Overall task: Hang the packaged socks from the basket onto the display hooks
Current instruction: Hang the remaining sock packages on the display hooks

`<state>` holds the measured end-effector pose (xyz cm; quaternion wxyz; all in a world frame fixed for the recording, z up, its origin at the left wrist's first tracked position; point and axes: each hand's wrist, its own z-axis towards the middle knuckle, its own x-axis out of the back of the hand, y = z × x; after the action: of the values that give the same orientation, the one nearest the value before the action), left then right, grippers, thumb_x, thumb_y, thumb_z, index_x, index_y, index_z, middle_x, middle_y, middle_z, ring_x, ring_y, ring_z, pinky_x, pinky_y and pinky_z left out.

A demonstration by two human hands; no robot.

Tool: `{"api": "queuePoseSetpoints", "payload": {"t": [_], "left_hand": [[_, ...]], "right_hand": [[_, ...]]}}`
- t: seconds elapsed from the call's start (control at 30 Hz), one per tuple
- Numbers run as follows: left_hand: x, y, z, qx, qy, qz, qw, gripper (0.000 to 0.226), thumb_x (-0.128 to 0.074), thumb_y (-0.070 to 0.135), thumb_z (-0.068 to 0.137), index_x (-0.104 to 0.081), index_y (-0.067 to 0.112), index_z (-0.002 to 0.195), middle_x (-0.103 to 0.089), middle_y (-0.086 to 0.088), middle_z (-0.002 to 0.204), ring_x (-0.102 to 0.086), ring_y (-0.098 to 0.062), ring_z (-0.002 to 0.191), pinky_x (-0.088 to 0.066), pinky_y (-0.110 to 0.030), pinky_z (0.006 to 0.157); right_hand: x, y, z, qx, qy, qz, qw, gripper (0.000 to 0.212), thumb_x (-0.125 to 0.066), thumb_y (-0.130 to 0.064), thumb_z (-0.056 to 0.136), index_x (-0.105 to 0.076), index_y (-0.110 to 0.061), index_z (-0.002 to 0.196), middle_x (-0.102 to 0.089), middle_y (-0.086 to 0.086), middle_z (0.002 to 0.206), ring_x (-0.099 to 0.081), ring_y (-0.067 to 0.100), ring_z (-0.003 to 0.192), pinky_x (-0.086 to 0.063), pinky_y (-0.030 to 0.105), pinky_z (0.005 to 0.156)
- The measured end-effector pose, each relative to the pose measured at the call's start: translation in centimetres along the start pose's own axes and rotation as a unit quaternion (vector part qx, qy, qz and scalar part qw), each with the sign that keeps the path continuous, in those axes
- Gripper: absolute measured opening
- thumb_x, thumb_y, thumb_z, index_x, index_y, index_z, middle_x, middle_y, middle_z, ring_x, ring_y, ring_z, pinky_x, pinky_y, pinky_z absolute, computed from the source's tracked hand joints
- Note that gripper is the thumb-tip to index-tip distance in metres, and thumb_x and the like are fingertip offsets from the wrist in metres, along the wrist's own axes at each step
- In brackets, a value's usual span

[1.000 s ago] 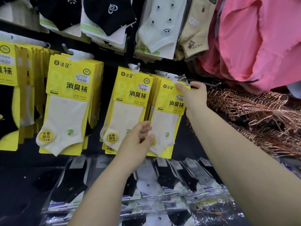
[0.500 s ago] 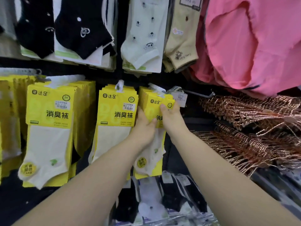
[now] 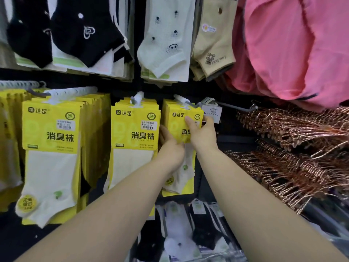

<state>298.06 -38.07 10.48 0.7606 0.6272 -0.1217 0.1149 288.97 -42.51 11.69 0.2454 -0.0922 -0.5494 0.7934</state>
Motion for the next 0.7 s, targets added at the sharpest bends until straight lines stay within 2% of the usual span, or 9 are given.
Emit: {"api": "queuePoseSetpoints", "payload": {"t": [0.1, 0.2, 0.27, 0.33, 0.4, 0.47, 0.57, 0.63, 0.7], "left_hand": [[0.2, 0.1, -1.7, -0.024, -0.021, 0.010, 0.999, 0.078, -0.039, 0.013, 0.100, 0.022, 0.013, 0.147, 0.016, -0.005, 0.159, 0.007, -0.020, 0.148, -0.005, -0.038, 0.120], [0.9, 0.0, -3.5, -0.058, -0.063, 0.024, 0.996, 0.073, -0.034, 0.008, 0.101, 0.022, 0.014, 0.148, 0.020, -0.002, 0.159, 0.007, -0.016, 0.148, -0.005, -0.034, 0.120], [1.7, -0.3, -5.0, -0.068, -0.102, 0.015, 0.992, 0.071, -0.033, 0.009, 0.101, 0.017, 0.021, 0.149, 0.010, 0.002, 0.160, -0.008, -0.012, 0.146, -0.017, -0.026, 0.115], [3.0, -0.8, -6.4, -0.074, -0.127, 0.005, 0.989, 0.069, -0.037, 0.011, 0.101, 0.005, 0.031, 0.151, -0.008, 0.004, 0.159, -0.029, -0.010, 0.134, -0.033, -0.018, 0.097], [4.7, -1.6, -7.1, -0.098, -0.131, -0.009, 0.987, 0.067, -0.044, 0.009, 0.099, -0.011, 0.035, 0.150, -0.015, 0.013, 0.155, -0.033, 0.004, 0.130, -0.030, -0.008, 0.092], [7.0, -2.6, -7.6, -0.130, -0.106, -0.003, 0.986, 0.058, -0.048, 0.005, 0.096, -0.031, 0.035, 0.143, -0.028, 0.018, 0.148, -0.031, 0.011, 0.125, -0.028, -0.007, 0.094], [10.2, -3.7, -8.0, -0.153, -0.027, 0.016, 0.988, 0.046, -0.047, -0.003, 0.093, -0.050, 0.034, 0.120, -0.050, 0.007, 0.134, -0.043, -0.007, 0.126, -0.033, -0.020, 0.102], [11.8, -4.3, -7.8, -0.161, 0.028, 0.033, 0.986, 0.048, -0.049, -0.006, 0.091, -0.051, 0.033, 0.118, -0.050, 0.000, 0.135, -0.045, -0.013, 0.124, -0.035, -0.027, 0.106], [12.8, -4.7, -7.2, -0.176, 0.060, 0.067, 0.980, 0.053, -0.052, -0.003, 0.091, -0.046, 0.032, 0.130, -0.037, -0.001, 0.146, -0.034, -0.014, 0.134, -0.026, -0.024, 0.109]], "right_hand": [[0.7, -0.1, -0.8, -0.019, -0.012, 0.031, 0.999, 0.045, -0.068, -0.034, 0.085, -0.045, -0.016, 0.119, -0.064, 0.000, 0.105, -0.064, 0.020, 0.096, -0.053, 0.043, 0.088], [1.6, -0.2, -2.1, -0.033, -0.016, 0.029, 0.999, 0.049, -0.074, -0.026, 0.081, -0.042, -0.019, 0.118, -0.061, 0.003, 0.111, -0.062, 0.020, 0.099, -0.051, 0.041, 0.090], [2.3, -0.2, -3.4, -0.038, -0.003, 0.000, 0.999, 0.056, -0.075, -0.025, 0.079, -0.039, -0.019, 0.122, -0.051, 0.007, 0.122, -0.055, 0.020, 0.101, -0.047, 0.035, 0.087], [2.9, -0.4, -4.9, -0.030, -0.004, -0.016, 0.999, 0.052, -0.073, -0.021, 0.080, -0.039, -0.020, 0.120, -0.047, 0.009, 0.126, -0.052, 0.020, 0.102, -0.042, 0.030, 0.082], [3.1, -0.8, -6.6, -0.028, -0.036, -0.019, 0.999, 0.048, -0.071, -0.019, 0.082, -0.041, -0.020, 0.119, -0.048, 0.009, 0.125, -0.052, 0.018, 0.102, -0.044, 0.023, 0.073], [2.8, -1.3, -8.3, -0.035, -0.094, -0.032, 0.994, 0.041, -0.068, -0.022, 0.085, -0.044, -0.023, 0.118, -0.049, 0.006, 0.122, -0.051, 0.012, 0.095, -0.040, 0.019, 0.063], [1.6, -2.8, -10.2, -0.039, -0.172, -0.040, 0.983, 0.037, -0.063, -0.031, 0.089, -0.045, -0.027, 0.121, -0.050, 0.002, 0.125, -0.049, 0.008, 0.095, -0.038, 0.021, 0.067], [0.5, -3.8, -10.9, -0.026, -0.198, -0.031, 0.979, 0.048, -0.059, -0.035, 0.092, -0.039, -0.030, 0.135, -0.047, 0.001, 0.135, -0.047, 0.010, 0.108, -0.038, 0.021, 0.077], [-0.9, -4.6, -11.4, -0.002, -0.212, -0.007, 0.977, 0.060, -0.055, -0.033, 0.095, -0.025, -0.031, 0.146, -0.041, -0.002, 0.142, -0.043, 0.010, 0.122, -0.035, 0.024, 0.091]]}}
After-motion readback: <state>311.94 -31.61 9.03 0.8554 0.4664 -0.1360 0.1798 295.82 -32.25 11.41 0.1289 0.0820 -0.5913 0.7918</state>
